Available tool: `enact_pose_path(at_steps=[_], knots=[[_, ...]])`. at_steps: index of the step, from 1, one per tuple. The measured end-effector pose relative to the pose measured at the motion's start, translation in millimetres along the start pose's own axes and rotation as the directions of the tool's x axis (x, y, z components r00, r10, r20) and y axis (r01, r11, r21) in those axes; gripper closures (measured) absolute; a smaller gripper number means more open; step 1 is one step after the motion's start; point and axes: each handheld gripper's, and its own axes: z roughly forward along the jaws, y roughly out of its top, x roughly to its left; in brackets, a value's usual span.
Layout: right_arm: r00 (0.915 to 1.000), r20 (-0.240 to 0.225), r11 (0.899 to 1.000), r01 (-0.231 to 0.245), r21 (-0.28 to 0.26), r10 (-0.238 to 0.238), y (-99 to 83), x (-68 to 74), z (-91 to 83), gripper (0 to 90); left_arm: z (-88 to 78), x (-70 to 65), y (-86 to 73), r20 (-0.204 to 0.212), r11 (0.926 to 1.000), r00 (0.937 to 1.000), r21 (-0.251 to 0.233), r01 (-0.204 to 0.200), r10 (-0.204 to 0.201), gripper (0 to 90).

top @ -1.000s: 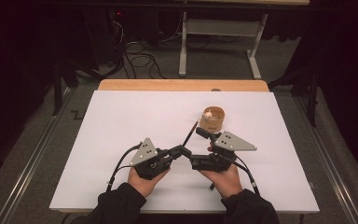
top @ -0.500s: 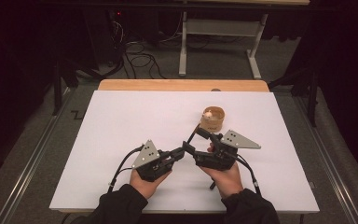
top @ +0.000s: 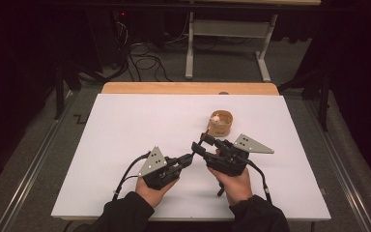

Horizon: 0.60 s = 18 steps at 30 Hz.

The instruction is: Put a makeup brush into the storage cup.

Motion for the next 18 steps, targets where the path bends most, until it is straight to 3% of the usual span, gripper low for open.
enact_pose_path(at_steps=[10, 18], knots=[[0.9986, 0.001, 0.999, -0.053, -0.011, 0.053, -0.6, -7.4, -2.8, 56.2, 1.2, -0.9, -0.8, 0.001, 1.0000, 1.0000, 0.006, -0.002, 0.002, 84.7], [0.9977, -0.006, 0.998, -0.068, -0.018, 0.068, -0.3, -7.4, -3.7, 63.0, 1.8, -1.0, -1.4, -0.003, 1.0000, 1.0000, 0.009, -0.002, 0.002, 84.8]])
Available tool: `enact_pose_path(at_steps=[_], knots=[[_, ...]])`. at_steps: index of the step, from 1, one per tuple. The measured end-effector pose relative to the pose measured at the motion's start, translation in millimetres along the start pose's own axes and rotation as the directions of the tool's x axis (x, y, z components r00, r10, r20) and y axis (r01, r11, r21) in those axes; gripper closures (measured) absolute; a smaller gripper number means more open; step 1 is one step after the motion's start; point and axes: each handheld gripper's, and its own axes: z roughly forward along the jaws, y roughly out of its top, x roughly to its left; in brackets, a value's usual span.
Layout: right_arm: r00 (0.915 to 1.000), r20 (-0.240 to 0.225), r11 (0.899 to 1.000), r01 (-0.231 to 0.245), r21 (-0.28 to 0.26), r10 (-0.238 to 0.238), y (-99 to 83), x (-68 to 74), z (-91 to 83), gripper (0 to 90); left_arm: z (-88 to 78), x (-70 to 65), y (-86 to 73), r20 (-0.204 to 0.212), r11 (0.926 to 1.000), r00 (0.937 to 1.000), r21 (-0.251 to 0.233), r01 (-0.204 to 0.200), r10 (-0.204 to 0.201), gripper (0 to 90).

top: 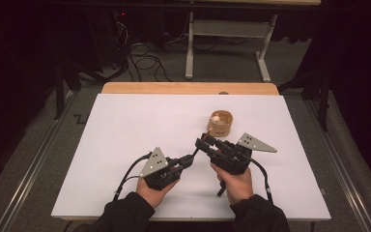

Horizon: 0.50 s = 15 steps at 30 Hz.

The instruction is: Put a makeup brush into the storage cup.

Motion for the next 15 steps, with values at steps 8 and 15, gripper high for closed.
enact_pose_path(at_steps=[8, 15], knots=[[0.9999, 0.006, 1.000, -0.012, -0.008, 0.012, -0.3, -0.8, -1.6, 70.7, -0.2, 0.1, 0.2, -0.001, 1.0000, 1.0000, -0.001, 0.001, -0.001, 84.8], [0.9995, 0.004, 0.999, -0.030, -0.016, 0.030, -0.6, -2.7, -3.0, 75.0, -0.4, 0.2, 0.2, -0.003, 1.0000, 1.0000, -0.001, 0.001, -0.001, 84.7]])
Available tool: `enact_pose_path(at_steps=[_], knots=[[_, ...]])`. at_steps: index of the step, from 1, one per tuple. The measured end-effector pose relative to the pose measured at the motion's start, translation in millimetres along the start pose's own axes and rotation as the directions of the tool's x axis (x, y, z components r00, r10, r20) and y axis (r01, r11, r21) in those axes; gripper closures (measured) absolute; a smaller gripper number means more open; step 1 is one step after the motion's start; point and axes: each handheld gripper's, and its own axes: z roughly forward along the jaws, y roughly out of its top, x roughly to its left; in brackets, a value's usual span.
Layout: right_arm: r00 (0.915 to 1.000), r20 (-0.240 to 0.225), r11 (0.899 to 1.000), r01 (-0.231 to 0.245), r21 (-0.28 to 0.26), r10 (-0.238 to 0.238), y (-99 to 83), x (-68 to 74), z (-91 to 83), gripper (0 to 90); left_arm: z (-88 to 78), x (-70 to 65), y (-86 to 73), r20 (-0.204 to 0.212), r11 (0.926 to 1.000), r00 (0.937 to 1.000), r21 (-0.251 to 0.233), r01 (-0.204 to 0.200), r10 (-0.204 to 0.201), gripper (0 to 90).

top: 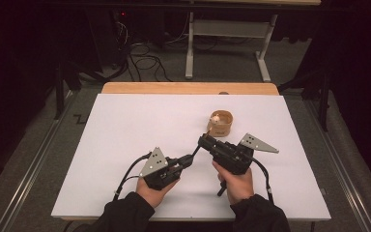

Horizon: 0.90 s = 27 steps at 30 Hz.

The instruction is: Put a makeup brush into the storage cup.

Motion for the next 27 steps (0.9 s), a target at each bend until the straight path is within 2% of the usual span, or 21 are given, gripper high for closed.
enact_pose_path(at_steps=[8, 17, 27], knots=[[0.9998, -0.002, 1.000, -0.021, 0.001, 0.021, -1.4, -1.2, 0.3, 79.1, -0.1, 0.3, 0.0, -0.001, 1.0000, 1.0000, 0.003, 0.001, -0.001, 84.8], [0.9985, -0.029, 0.999, -0.046, 0.013, 0.046, -1.7, -0.2, 1.5, 84.0, 2.4, 0.7, -1.5, 0.001, 0.9997, 1.0000, 0.024, 0.005, -0.005, 84.7], [0.9994, -0.026, 0.999, -0.020, 0.029, 0.021, -2.0, 2.2, 2.4, 84.8, 4.1, 1.9, -2.6, 0.013, 0.9992, 0.9997, 0.036, 0.019, -0.020, 84.4]])
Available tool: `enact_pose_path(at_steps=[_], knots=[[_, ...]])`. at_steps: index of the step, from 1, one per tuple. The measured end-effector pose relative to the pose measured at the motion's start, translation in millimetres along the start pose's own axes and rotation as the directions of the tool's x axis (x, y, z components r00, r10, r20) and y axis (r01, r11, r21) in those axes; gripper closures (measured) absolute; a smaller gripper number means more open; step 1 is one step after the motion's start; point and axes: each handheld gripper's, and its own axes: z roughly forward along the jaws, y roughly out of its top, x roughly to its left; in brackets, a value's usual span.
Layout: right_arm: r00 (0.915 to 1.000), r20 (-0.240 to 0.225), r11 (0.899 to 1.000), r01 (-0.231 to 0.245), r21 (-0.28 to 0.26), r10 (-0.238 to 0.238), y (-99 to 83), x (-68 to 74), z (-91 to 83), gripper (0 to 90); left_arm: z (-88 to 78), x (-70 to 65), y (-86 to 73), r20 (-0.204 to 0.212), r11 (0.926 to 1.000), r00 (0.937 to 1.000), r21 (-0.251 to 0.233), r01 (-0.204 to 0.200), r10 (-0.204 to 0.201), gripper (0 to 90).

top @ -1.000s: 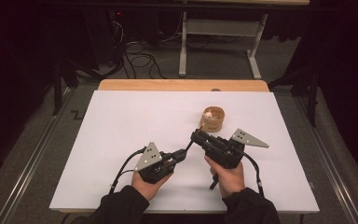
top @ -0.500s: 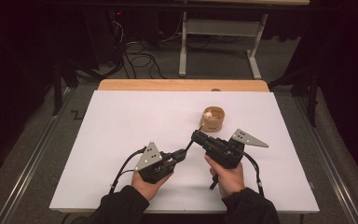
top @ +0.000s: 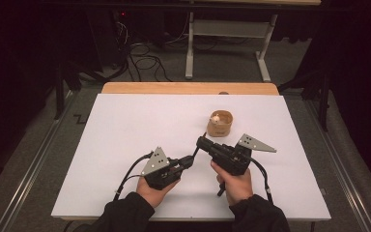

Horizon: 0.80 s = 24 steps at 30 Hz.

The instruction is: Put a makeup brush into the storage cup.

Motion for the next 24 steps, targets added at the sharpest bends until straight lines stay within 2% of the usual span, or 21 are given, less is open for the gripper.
enact_pose_path(at_steps=[4, 8, 13, 17, 20, 24], knots=[[1.0000, -0.001, 1.000, 0.002, 0.008, -0.002, -0.3, -0.5, 0.4, 84.8, 0.5, 0.7, -0.4, 0.000, 1.0000, 1.0000, 0.009, 0.000, 0.000, 83.1], [1.0000, 0.003, 1.000, 0.008, 0.005, -0.008, 0.4, -0.5, -0.5, 84.8, 1.2, 1.9, -0.6, 0.005, 0.9999, 1.0000, 0.015, 0.006, -0.006, 75.2], [0.9996, 0.011, 1.000, 0.025, 0.007, -0.025, 0.7, -0.8, -1.0, 84.8, 3.3, 2.1, -0.4, -0.001, 0.9996, 0.9999, 0.026, 0.011, -0.011, 60.8], [0.9992, 0.018, 0.999, 0.035, 0.003, -0.035, 1.9, -0.7, -2.3, 84.8, 5.8, 5.2, -1.0, 0.010, 0.9979, 0.9991, 0.050, 0.041, -0.041, 51.5], [0.9991, 0.021, 0.999, 0.036, 0.002, -0.036, 2.7, -1.2, -3.5, 84.8, 3.7, 6.3, 3.8, 0.019, 0.9975, 0.9989, 0.057, 0.041, -0.042, 46.4], [0.9988, 0.027, 0.999, 0.042, 0.002, -0.042, 3.2, -1.6, -4.2, 84.7, -3.4, 7.7, 10.9, -0.017, 0.9973, 0.9996, 0.069, 0.023, -0.022, 39.1]])
